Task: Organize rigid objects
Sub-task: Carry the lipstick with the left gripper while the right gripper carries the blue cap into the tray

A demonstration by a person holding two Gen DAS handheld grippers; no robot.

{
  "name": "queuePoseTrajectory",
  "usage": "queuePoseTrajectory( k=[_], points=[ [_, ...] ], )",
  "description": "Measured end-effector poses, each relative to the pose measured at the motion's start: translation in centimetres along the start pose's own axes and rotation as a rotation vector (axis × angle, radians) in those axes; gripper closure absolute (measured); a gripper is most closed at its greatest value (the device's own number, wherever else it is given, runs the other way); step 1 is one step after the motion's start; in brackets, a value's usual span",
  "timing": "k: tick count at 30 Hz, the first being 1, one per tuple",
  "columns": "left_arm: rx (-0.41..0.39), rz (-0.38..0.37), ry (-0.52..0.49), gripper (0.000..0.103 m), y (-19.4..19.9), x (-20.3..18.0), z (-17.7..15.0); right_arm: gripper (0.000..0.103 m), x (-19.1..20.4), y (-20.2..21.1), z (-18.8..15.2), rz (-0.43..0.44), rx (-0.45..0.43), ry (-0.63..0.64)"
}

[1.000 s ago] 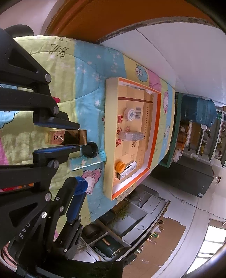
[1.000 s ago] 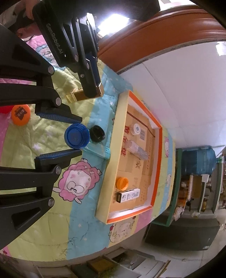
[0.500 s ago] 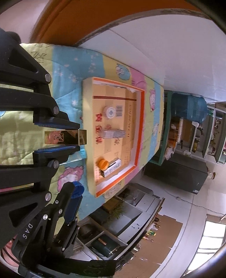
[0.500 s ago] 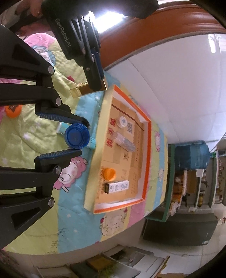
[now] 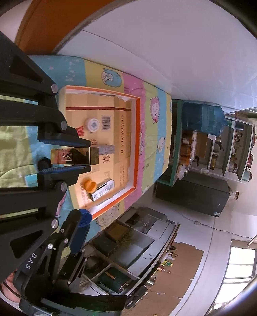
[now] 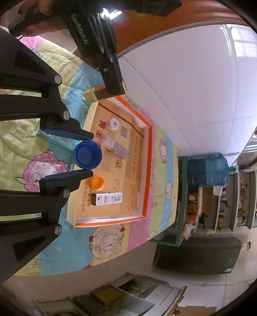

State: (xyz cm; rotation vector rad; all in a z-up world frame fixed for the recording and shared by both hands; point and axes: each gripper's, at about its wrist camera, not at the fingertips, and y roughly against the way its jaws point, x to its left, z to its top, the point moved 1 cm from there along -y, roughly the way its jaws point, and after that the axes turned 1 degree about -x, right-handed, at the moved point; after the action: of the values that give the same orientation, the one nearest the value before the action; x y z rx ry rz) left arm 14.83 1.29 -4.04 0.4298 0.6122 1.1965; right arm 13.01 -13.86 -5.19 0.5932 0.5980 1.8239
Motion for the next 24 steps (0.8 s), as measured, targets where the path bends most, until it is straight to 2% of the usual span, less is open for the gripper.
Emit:
queuePoseTrajectory(
  k=[24],
  points=[
    [0.031,0.053,-0.026,0.085,-5.0,0.9,4.5,0.072,-2.3,-4.6,4.0,0.008,0.030,0.005]
  ],
)
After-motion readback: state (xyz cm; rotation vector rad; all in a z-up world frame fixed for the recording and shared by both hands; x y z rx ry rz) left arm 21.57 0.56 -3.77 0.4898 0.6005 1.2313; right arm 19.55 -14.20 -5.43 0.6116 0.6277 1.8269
